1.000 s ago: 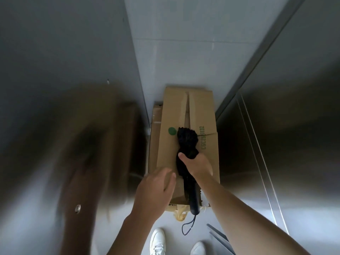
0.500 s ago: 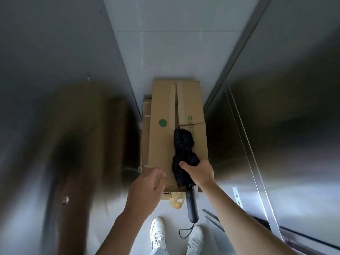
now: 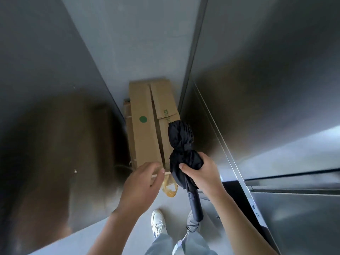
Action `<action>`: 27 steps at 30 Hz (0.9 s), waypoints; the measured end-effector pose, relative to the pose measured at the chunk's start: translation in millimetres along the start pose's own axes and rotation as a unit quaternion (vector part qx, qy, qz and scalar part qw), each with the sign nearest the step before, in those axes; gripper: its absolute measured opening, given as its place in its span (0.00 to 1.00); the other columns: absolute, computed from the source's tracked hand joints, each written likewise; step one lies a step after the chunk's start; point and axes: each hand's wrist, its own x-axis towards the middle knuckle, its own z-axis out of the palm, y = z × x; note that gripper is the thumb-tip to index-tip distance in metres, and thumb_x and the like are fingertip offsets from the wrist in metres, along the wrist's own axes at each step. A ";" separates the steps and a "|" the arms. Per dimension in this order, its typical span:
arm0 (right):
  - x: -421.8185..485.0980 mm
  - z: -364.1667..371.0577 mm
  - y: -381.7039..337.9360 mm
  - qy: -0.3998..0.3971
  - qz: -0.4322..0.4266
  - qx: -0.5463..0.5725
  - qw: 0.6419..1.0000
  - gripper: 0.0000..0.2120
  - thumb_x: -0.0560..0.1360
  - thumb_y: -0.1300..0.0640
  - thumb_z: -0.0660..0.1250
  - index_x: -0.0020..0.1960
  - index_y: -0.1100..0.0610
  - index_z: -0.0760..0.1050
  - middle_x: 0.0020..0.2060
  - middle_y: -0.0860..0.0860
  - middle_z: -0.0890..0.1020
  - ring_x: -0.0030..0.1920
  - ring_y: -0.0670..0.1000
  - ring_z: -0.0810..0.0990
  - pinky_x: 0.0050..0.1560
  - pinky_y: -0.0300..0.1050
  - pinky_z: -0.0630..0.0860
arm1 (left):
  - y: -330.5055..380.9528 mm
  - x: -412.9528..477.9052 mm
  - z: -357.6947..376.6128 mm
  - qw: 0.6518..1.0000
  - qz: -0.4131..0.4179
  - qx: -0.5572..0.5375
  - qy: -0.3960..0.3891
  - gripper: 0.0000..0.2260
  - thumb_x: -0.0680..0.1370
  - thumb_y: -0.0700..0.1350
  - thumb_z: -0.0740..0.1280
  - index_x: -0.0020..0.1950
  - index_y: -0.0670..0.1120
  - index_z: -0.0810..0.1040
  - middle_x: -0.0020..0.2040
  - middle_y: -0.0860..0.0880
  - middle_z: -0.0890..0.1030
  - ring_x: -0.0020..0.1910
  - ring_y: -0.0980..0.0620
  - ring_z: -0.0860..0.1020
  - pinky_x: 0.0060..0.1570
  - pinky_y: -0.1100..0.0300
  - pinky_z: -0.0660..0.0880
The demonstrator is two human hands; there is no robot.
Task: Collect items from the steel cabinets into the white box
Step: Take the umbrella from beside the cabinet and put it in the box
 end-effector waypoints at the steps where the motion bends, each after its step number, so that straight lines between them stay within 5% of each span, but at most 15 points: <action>1: -9.1 -5.0 -2.9 0.006 -0.006 0.000 1.000 0.15 0.66 0.48 0.79 0.50 0.48 0.80 0.42 0.40 0.85 0.43 0.39 0.83 0.44 0.36 0.79 | 3.2 -5.4 -1.9 1.000 0.008 -0.003 0.002 0.10 0.82 0.55 0.59 0.60 0.56 0.76 0.52 0.64 0.76 0.53 0.62 0.76 0.51 0.63 0.73; 12: -92.3 -49.7 -24.3 0.026 -0.073 -0.004 0.997 0.16 0.66 0.43 0.78 0.50 0.46 0.80 0.43 0.39 0.86 0.44 0.39 0.83 0.45 0.38 0.79 | 29.1 -71.9 -7.7 0.989 0.108 0.047 0.090 0.14 0.80 0.56 0.60 0.59 0.52 0.78 0.50 0.56 0.81 0.46 0.54 0.80 0.44 0.58 0.77; 17: -123.4 -67.7 -30.1 -0.004 -0.131 -0.016 0.991 0.15 0.65 0.42 0.76 0.48 0.45 0.79 0.42 0.38 0.85 0.44 0.40 0.83 0.48 0.45 0.81 | 40.0 -118.1 -6.1 0.977 0.129 0.085 0.147 0.11 0.80 0.54 0.58 0.50 0.52 0.79 0.45 0.56 0.81 0.43 0.52 0.79 0.44 0.53 0.76; 22: -164.9 -78.8 -28.7 -0.064 -0.182 -0.030 0.981 0.14 0.66 0.43 0.77 0.49 0.44 0.79 0.42 0.37 0.85 0.44 0.38 0.82 0.43 0.37 0.75 | 47.3 -190.9 3.2 0.966 0.070 0.121 0.216 0.08 0.79 0.53 0.62 0.48 0.53 0.79 0.44 0.58 0.81 0.43 0.54 0.78 0.43 0.61 0.73; 27: -213.6 -57.0 -15.1 -0.160 -0.209 -0.041 0.964 0.22 0.64 0.39 0.75 0.55 0.45 0.80 0.46 0.39 0.86 0.49 0.42 0.84 0.53 0.44 0.82 | 40.5 -278.1 15.4 0.955 -0.023 0.169 0.243 0.14 0.79 0.56 0.58 0.49 0.52 0.80 0.43 0.55 0.83 0.41 0.49 0.80 0.41 0.56 0.75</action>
